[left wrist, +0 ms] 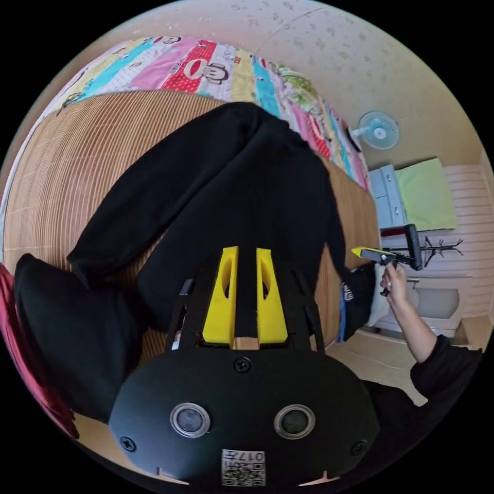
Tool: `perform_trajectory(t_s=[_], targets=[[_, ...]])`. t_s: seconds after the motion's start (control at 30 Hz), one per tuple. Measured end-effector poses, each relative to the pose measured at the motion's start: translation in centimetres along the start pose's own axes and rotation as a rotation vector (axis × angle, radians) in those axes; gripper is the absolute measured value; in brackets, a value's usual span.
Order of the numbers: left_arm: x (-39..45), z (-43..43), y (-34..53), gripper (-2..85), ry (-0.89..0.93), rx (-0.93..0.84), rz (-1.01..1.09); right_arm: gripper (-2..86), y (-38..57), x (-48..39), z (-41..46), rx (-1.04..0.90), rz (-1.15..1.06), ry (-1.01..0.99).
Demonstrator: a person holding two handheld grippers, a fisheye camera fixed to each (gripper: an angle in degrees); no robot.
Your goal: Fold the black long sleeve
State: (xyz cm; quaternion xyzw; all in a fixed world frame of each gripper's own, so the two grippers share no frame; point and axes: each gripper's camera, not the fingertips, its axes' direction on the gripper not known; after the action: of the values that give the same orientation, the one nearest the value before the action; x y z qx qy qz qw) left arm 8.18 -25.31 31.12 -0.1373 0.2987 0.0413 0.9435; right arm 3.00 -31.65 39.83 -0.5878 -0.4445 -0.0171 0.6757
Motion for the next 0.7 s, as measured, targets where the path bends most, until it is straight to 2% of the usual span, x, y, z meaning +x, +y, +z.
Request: perform_trajectory(t_s=[0.17,0.23,0.27,0.3,0.37,0.47,0.53,0.63,0.7], targets=[[-2.2,1.4,0.0,6.4,-0.106,-0.095,0.017,1.9,2.2,-6.2,7.7,-0.078,-0.076,-0.200],[-2.0,4.0,1.5,4.5,-0.165,-0.259,0.035,1.2,3.5,-7.6,11.6,-0.199,-0.084,-0.093],[-1.6,4.1,2.2,3.5,-0.180,-0.249,0.050,0.9,4.9,-8.2,13.9,-0.289,-0.133,0.008],[-0.5,3.6,3.8,2.1,-0.211,-0.198,0.066,0.8,5.8,-8.4,14.1,-0.286,-0.176,0.039],[1.1,3.6,5.9,0.8,-0.239,-0.206,0.068,0.6,9.2,-7.2,12.5,-0.234,-0.239,0.177],[4.1,4.7,10.1,-0.3,-0.084,-0.303,0.135,0.4,13.1,-3.0,10.8,-0.314,-0.289,0.396],[7.0,5.9,13.9,-0.7,0.017,-0.407,0.182,0.4,15.4,0.2,9.6,-0.347,-0.302,0.423],[9.8,5.9,17.6,-0.6,0.078,-0.512,0.225,0.4,16.9,6.0,7.0,-0.436,-0.135,0.303],[9.6,3.4,18.4,-0.1,0.094,-0.440,0.197,0.4,17.5,8.3,4.4,-0.395,-0.060,0.188]])
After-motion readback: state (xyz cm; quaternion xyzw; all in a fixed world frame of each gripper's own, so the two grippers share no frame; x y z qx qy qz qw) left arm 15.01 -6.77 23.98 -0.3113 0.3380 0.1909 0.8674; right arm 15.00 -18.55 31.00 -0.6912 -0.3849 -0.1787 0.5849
